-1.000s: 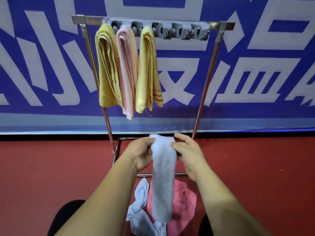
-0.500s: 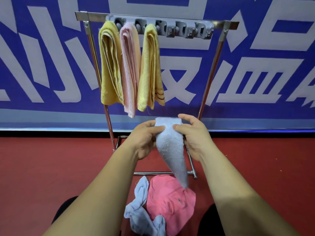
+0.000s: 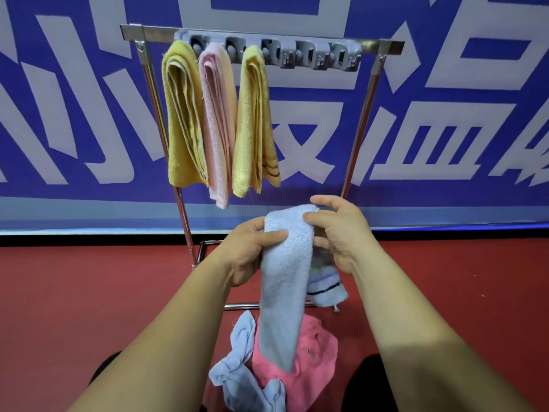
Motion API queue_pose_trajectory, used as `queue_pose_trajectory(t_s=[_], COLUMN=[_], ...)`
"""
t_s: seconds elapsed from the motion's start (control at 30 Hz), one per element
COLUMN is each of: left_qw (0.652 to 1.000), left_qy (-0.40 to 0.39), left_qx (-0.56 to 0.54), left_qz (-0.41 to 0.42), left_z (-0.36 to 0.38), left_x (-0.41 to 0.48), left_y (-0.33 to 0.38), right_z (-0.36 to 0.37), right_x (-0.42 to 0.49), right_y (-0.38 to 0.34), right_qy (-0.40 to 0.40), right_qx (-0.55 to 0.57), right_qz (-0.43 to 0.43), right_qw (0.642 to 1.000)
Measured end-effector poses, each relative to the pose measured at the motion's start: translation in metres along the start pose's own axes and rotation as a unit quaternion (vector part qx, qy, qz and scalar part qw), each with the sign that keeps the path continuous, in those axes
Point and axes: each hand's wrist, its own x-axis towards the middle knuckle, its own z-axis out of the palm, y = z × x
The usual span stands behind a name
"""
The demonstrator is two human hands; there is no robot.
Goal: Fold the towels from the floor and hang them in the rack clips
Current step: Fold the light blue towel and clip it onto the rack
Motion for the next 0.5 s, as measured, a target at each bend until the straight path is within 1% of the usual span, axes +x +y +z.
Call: queue_pose_trajectory(t_s=[0.13, 0.3, 0.4, 0.5], left_qw=[1.0, 0.998, 0.999, 0.999], left_qy=[-0.007, -0.003, 0.019, 0.026], left_qx=[-0.016, -0.055, -0.043, -0.021], left_qz=[-0.003, 0.003, -0.006, -0.012], left_z=[-0.003, -0.002, -0.001, -0.002], left_x=[0.002, 0.002, 0.005, 0.005], left_y=[0.001, 0.008, 0.012, 0.017], right_z=[-0.001, 0.001, 0.008, 0.009], right_x=[-0.002, 0.0, -0.004, -0.002], right_y=[0.001, 0.003, 0.007, -0.002], right_qy=[-0.022, -0.034, -0.048, -0.023], right_qx=[-0.012, 0.019, -0.023, -0.014], right_qz=[0.015, 0.006, 0.022, -0.011], right_qw=[1.0, 0.999, 0.998, 1.0])
